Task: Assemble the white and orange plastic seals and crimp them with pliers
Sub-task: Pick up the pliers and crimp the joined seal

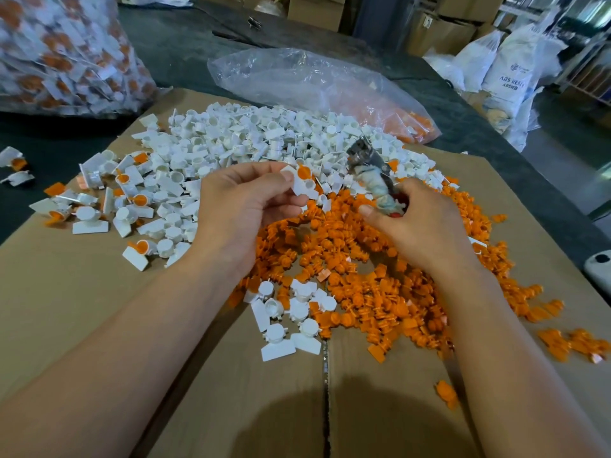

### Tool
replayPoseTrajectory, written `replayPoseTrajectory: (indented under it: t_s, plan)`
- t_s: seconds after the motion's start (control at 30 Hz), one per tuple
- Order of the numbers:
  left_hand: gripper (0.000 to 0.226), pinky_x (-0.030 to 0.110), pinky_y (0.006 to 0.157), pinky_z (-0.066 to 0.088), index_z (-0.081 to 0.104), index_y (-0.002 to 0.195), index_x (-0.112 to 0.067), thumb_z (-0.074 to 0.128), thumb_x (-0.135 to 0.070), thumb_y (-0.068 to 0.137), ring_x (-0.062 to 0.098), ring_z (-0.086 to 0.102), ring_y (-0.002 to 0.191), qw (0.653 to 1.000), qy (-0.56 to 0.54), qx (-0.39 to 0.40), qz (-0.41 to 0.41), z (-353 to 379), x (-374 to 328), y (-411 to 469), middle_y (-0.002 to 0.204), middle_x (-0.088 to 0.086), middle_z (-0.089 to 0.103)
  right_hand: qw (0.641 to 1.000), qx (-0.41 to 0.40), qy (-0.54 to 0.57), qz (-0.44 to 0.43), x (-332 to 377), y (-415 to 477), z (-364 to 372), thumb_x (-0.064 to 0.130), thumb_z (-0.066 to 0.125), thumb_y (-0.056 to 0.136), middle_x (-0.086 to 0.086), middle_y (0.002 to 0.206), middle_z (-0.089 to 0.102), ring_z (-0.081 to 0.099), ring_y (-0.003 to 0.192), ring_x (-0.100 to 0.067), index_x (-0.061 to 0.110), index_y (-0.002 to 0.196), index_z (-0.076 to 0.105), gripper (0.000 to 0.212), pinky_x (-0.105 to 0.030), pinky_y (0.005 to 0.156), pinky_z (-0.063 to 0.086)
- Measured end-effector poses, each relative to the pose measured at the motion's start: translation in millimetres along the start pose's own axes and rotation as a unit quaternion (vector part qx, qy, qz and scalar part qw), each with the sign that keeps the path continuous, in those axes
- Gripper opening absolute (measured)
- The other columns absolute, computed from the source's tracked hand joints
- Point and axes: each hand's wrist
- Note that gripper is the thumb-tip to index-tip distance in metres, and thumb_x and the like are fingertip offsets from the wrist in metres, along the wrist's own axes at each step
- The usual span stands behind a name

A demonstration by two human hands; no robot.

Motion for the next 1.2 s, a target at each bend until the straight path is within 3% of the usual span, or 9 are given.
replayPoseTrajectory:
  t_s: [0.23, 0.37, 0.5, 0.77, 0.93, 1.2]
  plan:
    - [0.014, 0.017, 0.043, 0.047, 0.068, 0.074, -0.008, 0.062, 0.002, 0.081, 0.013, 0.06, 0.045, 0.999, 0.049, 0.005, 0.005, 1, -1, -3, 0.052, -0.002, 0.063, 0.997, 0.026, -0.062, 0.022, -8, 5, 5, 0.06, 0.06, 0.073, 0.004, 0.088, 0.045, 0.041, 0.081, -0.014, 0.012, 0.108, 0.053, 0.06, -0.027, 0.054, 0.025]
    - [0.022, 0.018, 0.043, 0.047, 0.071, 0.072, -0.013, 0.062, 0.005, 0.08, 0.014, 0.059, 0.044, 0.996, 0.08, 0.032, 0.026, 1, -1, -5, 0.052, 0.003, 0.063, 0.997, 0.036, -0.067, 0.023, -9, 7, 8, 0.061, 0.062, 0.071, -0.004, 0.101, 0.054, 0.045, 0.088, -0.016, 0.01, 0.117, 0.052, 0.069, -0.028, 0.068, 0.031]
    - [0.022, 0.018, 0.043, 0.046, 0.071, 0.074, -0.013, 0.061, 0.006, 0.08, 0.013, 0.059, 0.044, 0.99, 0.114, 0.072, 0.049, 1, 0, -8, 0.052, 0.001, 0.063, 0.995, 0.053, -0.08, 0.025, -11, 8, 11, 0.063, 0.062, 0.07, -0.01, 0.12, 0.055, 0.05, 0.108, -0.025, 0.008, 0.124, 0.049, 0.078, -0.029, 0.074, 0.032]
    - [0.025, 0.019, 0.046, 0.047, 0.071, 0.073, -0.018, 0.063, 0.004, 0.08, 0.011, 0.059, 0.045, 0.977, 0.176, 0.093, 0.079, 0, 4, -9, 0.051, -0.002, 0.063, 0.994, 0.062, -0.09, 0.02, -11, 9, 14, 0.061, 0.065, 0.069, -0.01, 0.118, 0.056, 0.05, 0.108, -0.026, 0.009, 0.12, 0.052, 0.074, -0.03, 0.076, 0.032]
    - [0.024, 0.019, 0.046, 0.048, 0.071, 0.074, -0.017, 0.063, 0.005, 0.08, 0.01, 0.058, 0.046, 0.977, 0.172, 0.095, 0.082, -1, 4, -9, 0.051, -0.003, 0.063, 0.991, 0.08, -0.108, 0.017, -11, 10, 16, 0.066, 0.062, 0.067, -0.01, 0.126, 0.052, 0.046, 0.116, -0.027, 0.011, 0.127, 0.049, 0.083, -0.035, 0.09, 0.037]
    - [0.024, 0.02, 0.048, 0.049, 0.071, 0.074, -0.019, 0.064, 0.004, 0.08, 0.012, 0.059, 0.049, 0.978, 0.168, 0.094, 0.083, 0, 4, -10, 0.054, 0.0, 0.065, 0.987, 0.103, -0.119, 0.016, -13, 10, 16, 0.07, 0.057, 0.067, -0.01, 0.136, 0.045, 0.039, 0.125, -0.027, 0.016, 0.136, 0.041, 0.089, -0.039, 0.1, 0.033]
Point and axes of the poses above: each hand's wrist, its own y-axis towards the middle knuckle, its own z-axis out of the palm, x = y × z
